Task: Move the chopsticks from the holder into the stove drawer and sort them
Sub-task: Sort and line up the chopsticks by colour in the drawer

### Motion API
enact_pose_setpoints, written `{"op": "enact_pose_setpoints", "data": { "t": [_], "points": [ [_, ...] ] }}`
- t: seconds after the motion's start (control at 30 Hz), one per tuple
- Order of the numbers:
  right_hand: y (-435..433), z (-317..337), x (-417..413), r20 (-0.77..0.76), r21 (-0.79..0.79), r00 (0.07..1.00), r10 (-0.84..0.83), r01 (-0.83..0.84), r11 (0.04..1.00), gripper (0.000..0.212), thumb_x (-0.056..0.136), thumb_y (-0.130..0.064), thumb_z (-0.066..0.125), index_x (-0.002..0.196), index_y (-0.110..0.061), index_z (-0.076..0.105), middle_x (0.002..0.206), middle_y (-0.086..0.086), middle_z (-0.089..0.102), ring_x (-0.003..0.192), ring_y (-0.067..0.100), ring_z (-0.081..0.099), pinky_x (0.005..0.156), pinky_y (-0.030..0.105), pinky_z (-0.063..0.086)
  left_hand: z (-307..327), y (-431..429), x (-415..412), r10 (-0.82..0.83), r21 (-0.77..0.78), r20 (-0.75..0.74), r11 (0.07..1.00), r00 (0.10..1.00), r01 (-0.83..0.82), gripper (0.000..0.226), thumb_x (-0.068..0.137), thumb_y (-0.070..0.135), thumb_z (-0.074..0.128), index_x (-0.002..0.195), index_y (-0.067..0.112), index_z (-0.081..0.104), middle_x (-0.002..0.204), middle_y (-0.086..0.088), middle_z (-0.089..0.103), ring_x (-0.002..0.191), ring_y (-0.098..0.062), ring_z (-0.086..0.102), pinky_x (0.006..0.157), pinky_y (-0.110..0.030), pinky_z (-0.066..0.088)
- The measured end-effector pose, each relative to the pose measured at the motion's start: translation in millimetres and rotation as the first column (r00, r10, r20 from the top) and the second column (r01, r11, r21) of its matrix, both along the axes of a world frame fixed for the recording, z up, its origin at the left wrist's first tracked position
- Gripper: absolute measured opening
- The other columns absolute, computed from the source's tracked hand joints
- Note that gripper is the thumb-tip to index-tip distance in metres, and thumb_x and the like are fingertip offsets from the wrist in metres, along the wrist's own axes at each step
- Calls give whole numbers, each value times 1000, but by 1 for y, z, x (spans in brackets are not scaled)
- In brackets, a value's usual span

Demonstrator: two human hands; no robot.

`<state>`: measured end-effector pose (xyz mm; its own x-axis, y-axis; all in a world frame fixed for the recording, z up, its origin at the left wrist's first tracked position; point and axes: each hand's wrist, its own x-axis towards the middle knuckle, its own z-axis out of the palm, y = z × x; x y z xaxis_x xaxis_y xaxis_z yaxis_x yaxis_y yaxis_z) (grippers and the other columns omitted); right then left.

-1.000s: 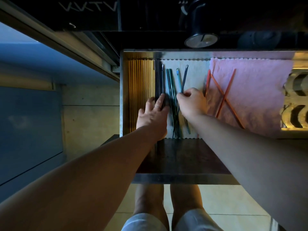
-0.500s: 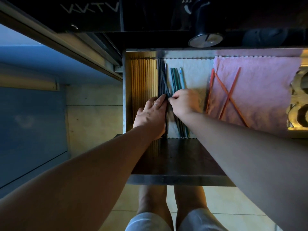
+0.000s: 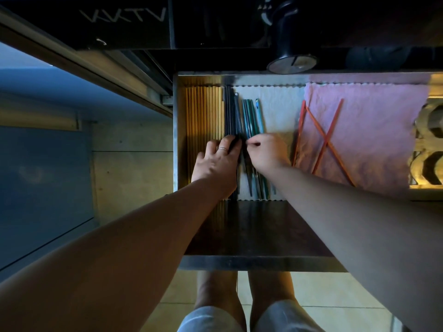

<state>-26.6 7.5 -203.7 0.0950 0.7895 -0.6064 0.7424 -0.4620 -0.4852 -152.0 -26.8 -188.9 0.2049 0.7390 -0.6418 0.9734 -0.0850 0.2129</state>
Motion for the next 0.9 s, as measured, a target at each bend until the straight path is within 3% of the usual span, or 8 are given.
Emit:
{"op": "enact_pose_setpoints", "data": {
  "t": [0.13, 0.33, 0.63, 0.9],
  "points": [
    [-1, -5, 11, -29, 41, 999, -41, 42, 998, 21, 89, -7, 57, 102, -10, 72, 102, 7, 72, 97, 21, 66, 84, 20, 46, 1, 5, 5, -5, 12, -33, 1000, 999, 5, 89, 88, 14, 55, 155, 31, -1, 158, 1, 5, 127, -30, 27, 100, -43, 39],
    [-1, -9, 15, -23, 58, 1000, -20, 22, 998, 15, 87, -8, 59, 95, -12, 71, 93, 6, 72, 87, 19, 66, 78, 23, 50, 0, 6, 6, -100, -61, -86, 994, 991, 95, 89, 91, 15, 54, 152, 46, -4, 159, 10, -27, 143, -35, 5, 109, -50, 30],
    [-10, -11, 21, -22, 57, 1000, -10, 12, 998, 13, 85, -8, 61, 95, -11, 68, 91, 6, 70, 86, 20, 64, 74, 20, 45, 1, 5, 1, -95, -51, -46, 994, 994, 93, 85, 91, 15, 53, 155, 34, 1, 160, 15, -21, 146, -31, 0, 111, -51, 26],
    [-11, -6, 24, -31, 87, 1000, 2, 1, 996, 16, 87, -7, 60, 98, -11, 70, 93, 5, 71, 87, 18, 65, 77, 22, 48, 2, 3, 3, -116, -78, -74, 991, 991, 110, 86, 92, 15, 54, 154, 39, 0, 160, 14, -24, 147, -30, -6, 112, -53, 25]
  ]
}}
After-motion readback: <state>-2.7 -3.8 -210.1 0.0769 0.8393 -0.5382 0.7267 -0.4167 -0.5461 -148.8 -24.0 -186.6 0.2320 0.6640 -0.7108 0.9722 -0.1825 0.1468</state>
